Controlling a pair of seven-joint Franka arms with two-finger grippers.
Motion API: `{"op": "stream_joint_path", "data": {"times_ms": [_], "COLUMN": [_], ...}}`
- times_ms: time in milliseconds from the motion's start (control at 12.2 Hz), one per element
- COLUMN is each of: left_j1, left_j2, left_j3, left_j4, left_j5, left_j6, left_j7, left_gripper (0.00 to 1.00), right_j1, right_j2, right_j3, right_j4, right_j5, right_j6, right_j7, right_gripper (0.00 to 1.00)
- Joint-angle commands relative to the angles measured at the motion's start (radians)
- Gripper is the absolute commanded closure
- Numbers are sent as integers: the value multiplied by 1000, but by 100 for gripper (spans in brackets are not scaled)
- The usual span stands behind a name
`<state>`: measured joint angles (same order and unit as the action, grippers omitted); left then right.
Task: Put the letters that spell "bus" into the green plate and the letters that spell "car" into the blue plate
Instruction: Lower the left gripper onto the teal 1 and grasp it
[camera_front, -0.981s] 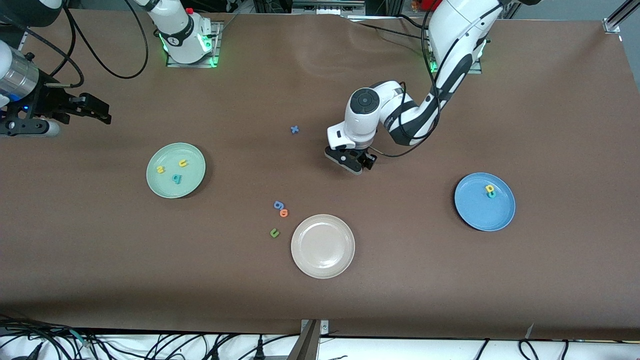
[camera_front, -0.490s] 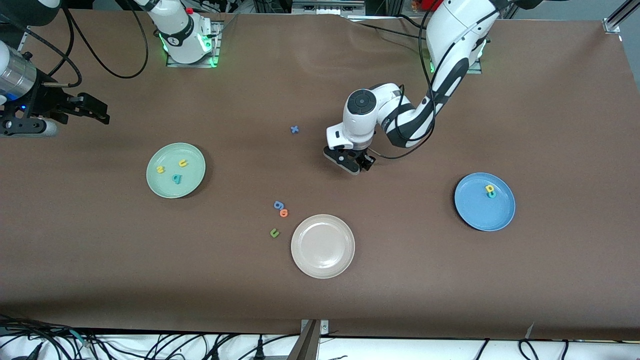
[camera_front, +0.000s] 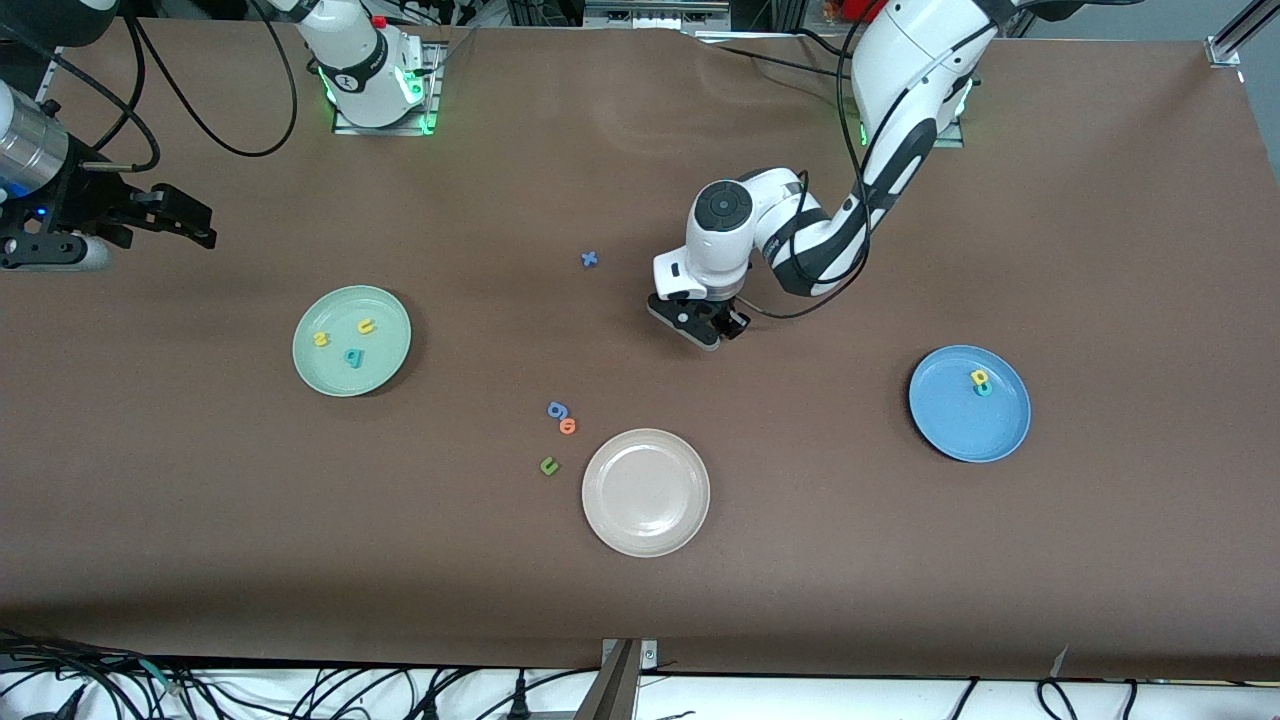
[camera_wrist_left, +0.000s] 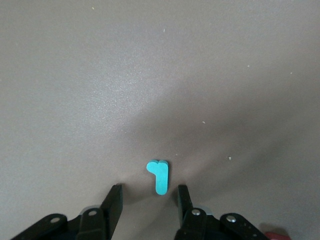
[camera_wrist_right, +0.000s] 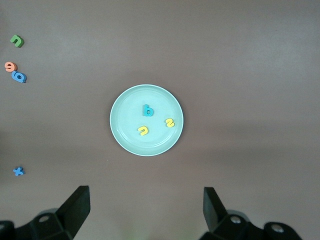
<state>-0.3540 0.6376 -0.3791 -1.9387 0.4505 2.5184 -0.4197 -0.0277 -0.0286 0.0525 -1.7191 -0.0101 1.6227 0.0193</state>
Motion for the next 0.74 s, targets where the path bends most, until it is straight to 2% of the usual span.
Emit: {"op": "stream_joint_path", "data": {"times_ms": [0,654], "left_j1": [-16,-26], "left_j2": [28,42], "left_j3": [14,22], "left_j4": [35,61], "left_j5": [20,28], "left_j6": [13,14], "left_j7": [1,2], "left_gripper": [49,50], "right_j1": [-15,-14], "right_j2": [-14,-8], "right_j3": [9,15], "right_j4": [-1,-1], "right_j5": [-5,5], "right_j6": [16,29], "right_j7": [-16,-18], "right_gripper": [0,0]}}
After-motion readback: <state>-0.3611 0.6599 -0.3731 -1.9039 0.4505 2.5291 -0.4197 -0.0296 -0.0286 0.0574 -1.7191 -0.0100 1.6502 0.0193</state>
